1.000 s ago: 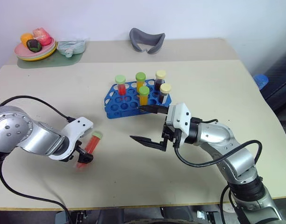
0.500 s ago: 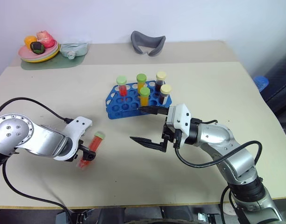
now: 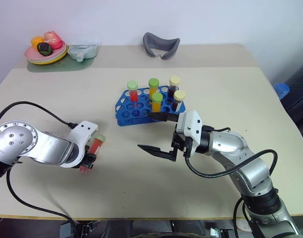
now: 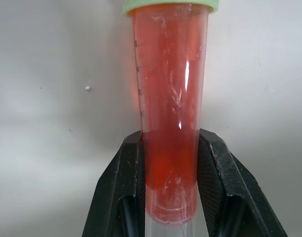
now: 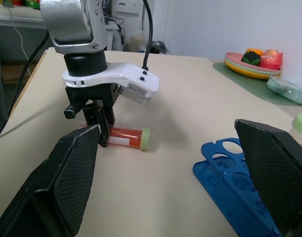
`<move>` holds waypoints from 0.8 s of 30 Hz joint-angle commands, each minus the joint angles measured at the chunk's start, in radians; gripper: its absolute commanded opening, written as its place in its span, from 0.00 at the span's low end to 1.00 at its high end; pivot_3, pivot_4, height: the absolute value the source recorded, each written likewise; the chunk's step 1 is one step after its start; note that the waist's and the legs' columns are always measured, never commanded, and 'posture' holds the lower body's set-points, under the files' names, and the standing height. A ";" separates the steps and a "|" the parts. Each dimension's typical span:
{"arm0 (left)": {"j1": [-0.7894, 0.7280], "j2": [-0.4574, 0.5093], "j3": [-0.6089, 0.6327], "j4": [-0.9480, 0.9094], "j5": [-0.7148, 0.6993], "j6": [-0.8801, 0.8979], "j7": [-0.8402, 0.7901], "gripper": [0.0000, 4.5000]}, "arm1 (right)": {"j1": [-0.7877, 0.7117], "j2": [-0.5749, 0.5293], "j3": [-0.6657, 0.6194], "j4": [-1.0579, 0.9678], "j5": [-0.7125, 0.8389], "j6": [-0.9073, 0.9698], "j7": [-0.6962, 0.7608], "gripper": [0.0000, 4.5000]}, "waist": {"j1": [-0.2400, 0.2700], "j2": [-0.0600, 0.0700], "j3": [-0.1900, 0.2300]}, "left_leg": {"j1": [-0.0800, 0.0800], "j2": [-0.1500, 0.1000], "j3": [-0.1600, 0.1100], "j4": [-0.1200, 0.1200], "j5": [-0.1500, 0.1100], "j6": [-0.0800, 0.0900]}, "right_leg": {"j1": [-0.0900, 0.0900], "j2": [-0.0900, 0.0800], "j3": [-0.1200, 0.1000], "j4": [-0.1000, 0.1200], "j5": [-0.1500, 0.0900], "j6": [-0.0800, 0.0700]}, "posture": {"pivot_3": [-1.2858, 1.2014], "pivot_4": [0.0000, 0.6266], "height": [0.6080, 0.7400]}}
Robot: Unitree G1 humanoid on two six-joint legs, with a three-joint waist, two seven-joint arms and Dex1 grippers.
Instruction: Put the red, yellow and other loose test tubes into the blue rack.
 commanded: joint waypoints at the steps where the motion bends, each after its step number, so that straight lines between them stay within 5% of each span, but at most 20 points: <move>1: 0.014 0.019 0.040 -0.008 0.001 -0.043 0.049 0.18 | -0.005 0.002 -0.005 -0.043 0.017 -0.007 0.000 1.00 | 0.000 0.000 0.000 | 0.000 0.000 0.000 0.000 0.000 0.000 | 0.000 0.000 0.000 0.000 0.000 0.000 | 0.52 0.24 1.00; 3: 0.023 0.024 0.081 -0.007 0.001 -0.084 0.095 0.18 | -0.005 0.000 -0.009 -0.039 0.018 -0.009 0.002 1.00 | -0.001 0.000 0.000 | 0.000 0.000 0.000 0.000 0.000 0.000 | 0.000 0.000 0.000 0.000 0.000 0.000 | 0.52 0.24 1.00; 6: 0.020 -0.025 0.253 -0.088 0.324 -0.250 0.093 0.18 | -0.005 0.000 -0.017 -0.027 0.020 -0.011 0.002 1.00 | 0.001 -0.003 0.002 | -0.001 0.001 0.000 0.000 0.000 0.000 | -0.002 0.001 0.000 0.000 0.000 0.000 | 0.52 0.24 1.00; 11: 0.155 -0.171 0.443 -0.214 0.822 -0.600 -0.117 0.18 | 0.009 -0.006 -0.043 0.019 0.017 -0.017 -0.004 1.00 | 0.002 -0.002 0.001 | -0.002 0.000 0.002 -0.002 0.003 -0.005 | -0.002 0.000 0.000 -0.003 0.000 0.000 | 0.52 0.24 1.00; 13: 0.196 -0.286 0.486 -0.233 0.872 -0.711 -0.280 0.18 | 0.026 -0.019 -0.059 0.039 0.009 -0.020 -0.005 1.00 | 0.004 -0.002 0.001 | -0.002 0.000 0.003 -0.003 0.003 -0.006 | -0.002 0.000 0.001 -0.004 0.000 0.000 | 0.52 0.24 1.00; 24: 0.322 -0.632 0.300 -0.116 1.501 -1.222 -0.895 0.18 | 0.160 -0.065 -0.172 0.054 0.006 0.006 -0.076 1.00 | 0.000 -0.002 0.001 | -0.002 0.000 0.003 -0.002 0.000 0.000 | -0.002 0.000 0.001 -0.003 0.000 0.000 | 0.52 0.24 1.00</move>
